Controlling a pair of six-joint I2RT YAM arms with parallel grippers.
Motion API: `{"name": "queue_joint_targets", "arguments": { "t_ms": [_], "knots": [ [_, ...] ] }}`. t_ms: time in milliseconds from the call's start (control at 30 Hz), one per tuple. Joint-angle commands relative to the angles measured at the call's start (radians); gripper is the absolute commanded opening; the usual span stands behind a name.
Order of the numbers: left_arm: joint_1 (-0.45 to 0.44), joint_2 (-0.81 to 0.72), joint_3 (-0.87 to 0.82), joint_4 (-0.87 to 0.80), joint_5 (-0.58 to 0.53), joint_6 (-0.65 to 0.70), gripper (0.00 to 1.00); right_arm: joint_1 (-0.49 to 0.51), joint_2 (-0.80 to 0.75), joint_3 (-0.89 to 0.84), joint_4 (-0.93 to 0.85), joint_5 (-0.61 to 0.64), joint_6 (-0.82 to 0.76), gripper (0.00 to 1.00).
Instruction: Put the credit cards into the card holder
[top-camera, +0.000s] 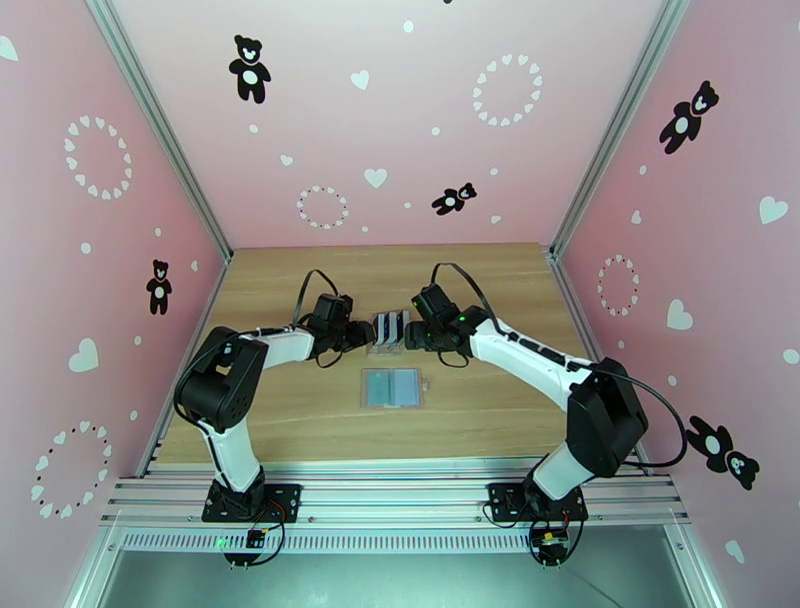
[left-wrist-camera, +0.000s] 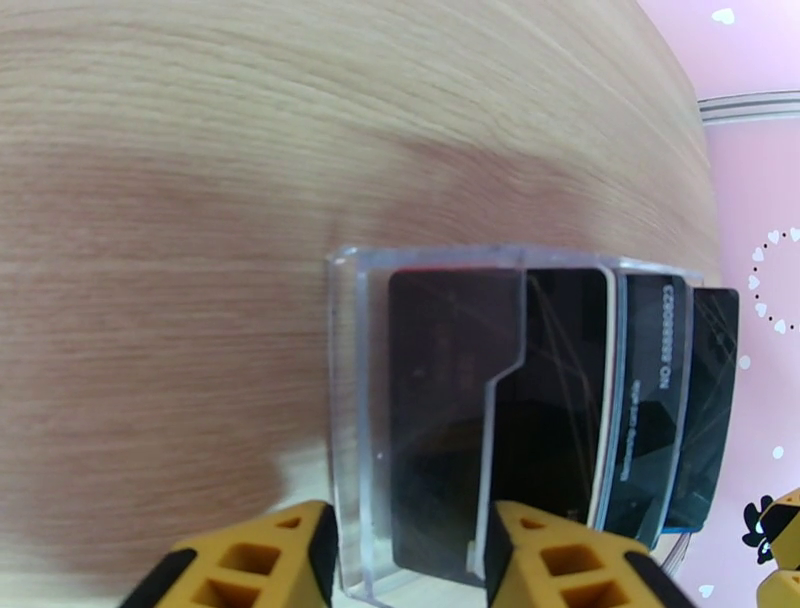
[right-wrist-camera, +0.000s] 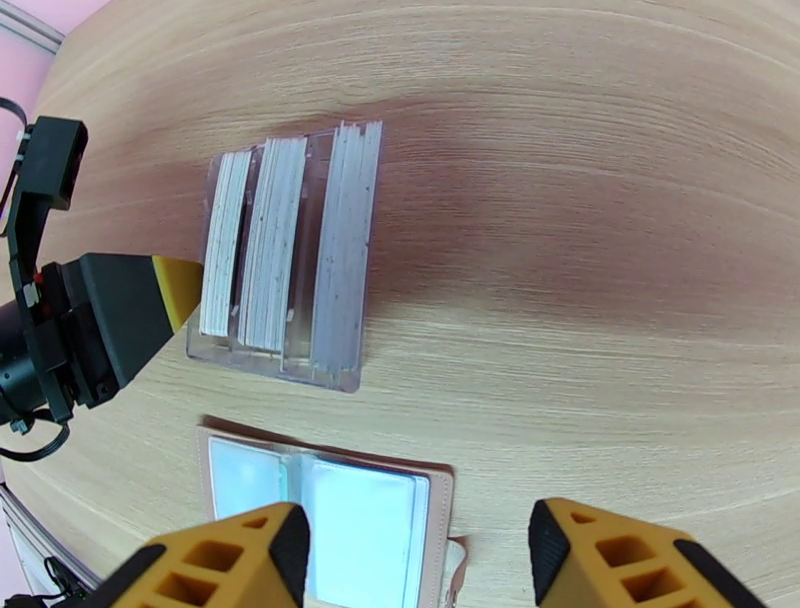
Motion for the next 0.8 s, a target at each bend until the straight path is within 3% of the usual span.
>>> {"name": "queue_joint_targets", "arguments": {
  "t_ms": [0, 767],
  "knots": [
    [0.006, 0.037, 0.02, -0.034, 0.028, 0.0, 0.43, -0.003, 0.037, 0.054, -0.048, 0.021, -0.028, 0.63],
    [0.007, 0.051, 0.046, -0.085, 0.033, 0.023, 0.35, -0.015, 0.295, 0.354, -0.186, 0.07, -0.168, 0.64]
  ]
}}
